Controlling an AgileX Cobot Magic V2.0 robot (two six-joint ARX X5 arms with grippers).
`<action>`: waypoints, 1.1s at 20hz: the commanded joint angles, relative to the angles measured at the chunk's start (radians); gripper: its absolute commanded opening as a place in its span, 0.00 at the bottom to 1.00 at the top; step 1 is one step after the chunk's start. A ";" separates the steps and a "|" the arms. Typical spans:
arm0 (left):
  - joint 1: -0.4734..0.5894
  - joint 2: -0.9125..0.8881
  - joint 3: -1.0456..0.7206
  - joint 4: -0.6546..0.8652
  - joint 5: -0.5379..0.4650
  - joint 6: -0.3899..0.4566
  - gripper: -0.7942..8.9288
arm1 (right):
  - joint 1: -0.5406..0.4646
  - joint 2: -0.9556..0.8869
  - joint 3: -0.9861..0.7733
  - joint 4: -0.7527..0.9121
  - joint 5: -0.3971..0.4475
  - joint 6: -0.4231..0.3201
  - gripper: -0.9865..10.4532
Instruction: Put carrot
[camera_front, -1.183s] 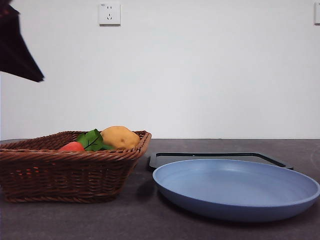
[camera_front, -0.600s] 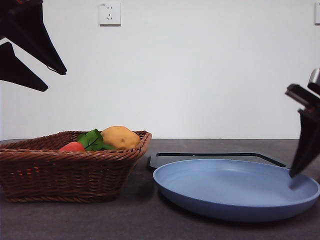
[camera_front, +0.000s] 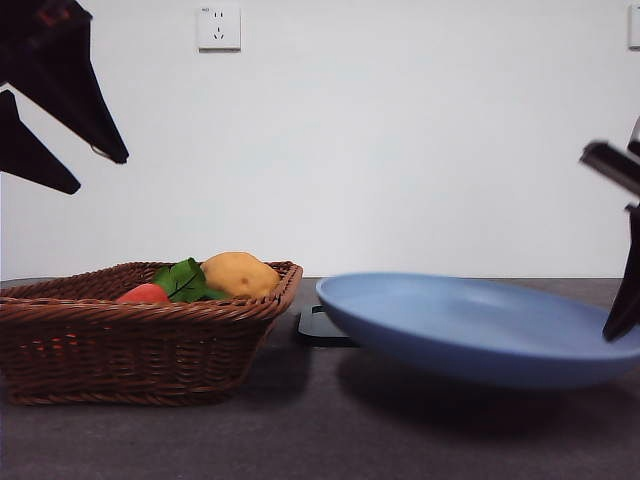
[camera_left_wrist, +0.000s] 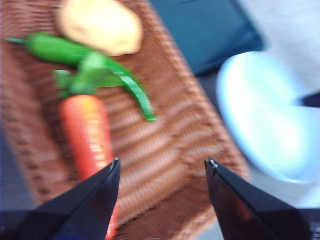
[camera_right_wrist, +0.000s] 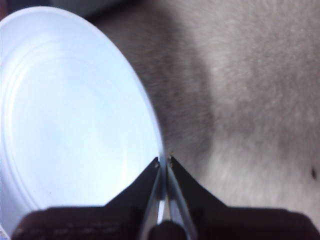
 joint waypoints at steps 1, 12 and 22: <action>-0.032 0.022 0.025 0.011 -0.080 0.013 0.42 | 0.002 -0.056 0.011 -0.048 -0.007 0.009 0.09; -0.131 0.405 0.197 -0.029 -0.307 0.070 0.42 | 0.001 -0.217 0.011 -0.111 0.044 0.006 0.09; -0.133 0.560 0.198 0.045 -0.329 0.069 0.38 | 0.002 -0.217 0.011 -0.103 0.044 0.002 0.09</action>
